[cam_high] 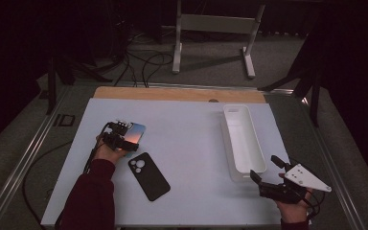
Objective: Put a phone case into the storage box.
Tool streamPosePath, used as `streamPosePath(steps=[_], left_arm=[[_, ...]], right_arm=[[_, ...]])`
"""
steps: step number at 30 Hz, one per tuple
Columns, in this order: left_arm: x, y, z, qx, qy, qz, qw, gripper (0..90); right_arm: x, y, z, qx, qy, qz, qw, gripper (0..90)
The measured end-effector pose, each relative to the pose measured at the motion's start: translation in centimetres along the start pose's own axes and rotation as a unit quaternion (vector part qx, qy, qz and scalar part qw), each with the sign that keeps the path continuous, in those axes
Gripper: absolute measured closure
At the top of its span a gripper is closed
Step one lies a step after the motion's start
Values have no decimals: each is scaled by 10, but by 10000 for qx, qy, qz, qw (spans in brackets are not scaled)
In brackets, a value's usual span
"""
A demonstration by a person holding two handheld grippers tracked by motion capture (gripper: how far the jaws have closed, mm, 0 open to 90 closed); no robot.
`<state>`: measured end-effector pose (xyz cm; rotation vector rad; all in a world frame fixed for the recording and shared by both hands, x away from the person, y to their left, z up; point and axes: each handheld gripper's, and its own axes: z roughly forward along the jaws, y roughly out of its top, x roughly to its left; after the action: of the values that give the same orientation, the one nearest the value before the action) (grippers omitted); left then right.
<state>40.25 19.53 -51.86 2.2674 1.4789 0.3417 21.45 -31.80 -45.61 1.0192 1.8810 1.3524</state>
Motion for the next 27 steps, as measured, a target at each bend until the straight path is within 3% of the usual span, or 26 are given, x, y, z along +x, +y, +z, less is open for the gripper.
streamPosePath(steps=[8, 27], left_arm=[[-2, 0, -2, -45, 79, 58, 9999, 166], [-4, 2, -28, -528, 232, 152, 9982, 170]], right_arm=[[-1, 0, -1, -8, -3, 0, 10000, 88], [0, 0, 0, -9, -2, -17, 10000, 89]])
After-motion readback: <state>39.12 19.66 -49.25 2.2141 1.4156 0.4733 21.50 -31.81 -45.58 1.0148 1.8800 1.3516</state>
